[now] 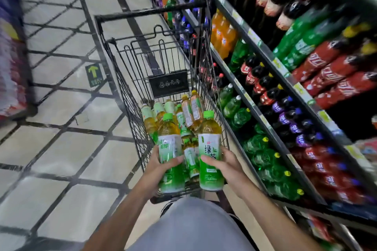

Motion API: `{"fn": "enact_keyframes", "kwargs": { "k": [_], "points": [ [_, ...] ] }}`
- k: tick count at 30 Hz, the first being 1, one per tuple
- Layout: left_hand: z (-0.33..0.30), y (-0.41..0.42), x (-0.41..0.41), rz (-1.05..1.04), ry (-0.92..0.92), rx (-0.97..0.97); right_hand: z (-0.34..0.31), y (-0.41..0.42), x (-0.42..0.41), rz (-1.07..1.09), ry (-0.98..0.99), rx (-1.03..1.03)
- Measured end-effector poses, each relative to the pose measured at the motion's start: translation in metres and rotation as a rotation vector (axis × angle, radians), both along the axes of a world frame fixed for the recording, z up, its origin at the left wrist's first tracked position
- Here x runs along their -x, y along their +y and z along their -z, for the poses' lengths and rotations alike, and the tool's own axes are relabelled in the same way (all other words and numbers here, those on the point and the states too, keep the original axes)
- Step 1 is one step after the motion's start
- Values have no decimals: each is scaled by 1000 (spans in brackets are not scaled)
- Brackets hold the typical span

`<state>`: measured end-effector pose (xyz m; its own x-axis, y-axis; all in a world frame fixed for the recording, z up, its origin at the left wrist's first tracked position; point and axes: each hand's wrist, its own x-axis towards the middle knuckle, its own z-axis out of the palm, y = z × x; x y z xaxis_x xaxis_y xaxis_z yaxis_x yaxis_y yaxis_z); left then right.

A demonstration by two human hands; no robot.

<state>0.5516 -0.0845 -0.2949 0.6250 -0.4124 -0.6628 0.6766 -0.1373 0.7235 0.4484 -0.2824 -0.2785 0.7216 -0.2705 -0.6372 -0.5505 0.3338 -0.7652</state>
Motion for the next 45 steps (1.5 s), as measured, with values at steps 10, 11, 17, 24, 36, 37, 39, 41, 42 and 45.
{"fn": "enact_keyframes", "kwargs": {
  "k": [10, 11, 17, 24, 36, 37, 39, 41, 42, 45],
  "points": [
    [-68, 3, 129, 73, -124, 17, -66, 6, 161, 210, -170, 117],
    [-72, 4, 142, 98, -127, 30, -71, 8, 180, 245, -179, 117],
    [-97, -13, 210, 274, 2, 137, -96, 13, 283, 449, -198, 173],
    [-136, -46, 283, 535, -115, 237, -121, 34, 379, 741, -145, 305],
    [-209, -87, 379, 918, -156, 472, -211, 99, 513, 1075, -123, 531],
    [-218, -90, 392, 956, -184, 493, -221, 103, 527, 1101, -139, 557],
    [-239, -97, 422, 1010, -270, 531, -242, 106, 558, 1140, -154, 612],
    [-267, -102, 455, 1048, -363, 579, -266, 107, 590, 1157, -184, 666],
    [-281, -105, 473, 1053, -400, 610, -279, 107, 607, 1158, -203, 689],
    [-322, -118, 525, 1032, -509, 714, -310, 102, 663, 1150, -247, 772]
  ]
}}
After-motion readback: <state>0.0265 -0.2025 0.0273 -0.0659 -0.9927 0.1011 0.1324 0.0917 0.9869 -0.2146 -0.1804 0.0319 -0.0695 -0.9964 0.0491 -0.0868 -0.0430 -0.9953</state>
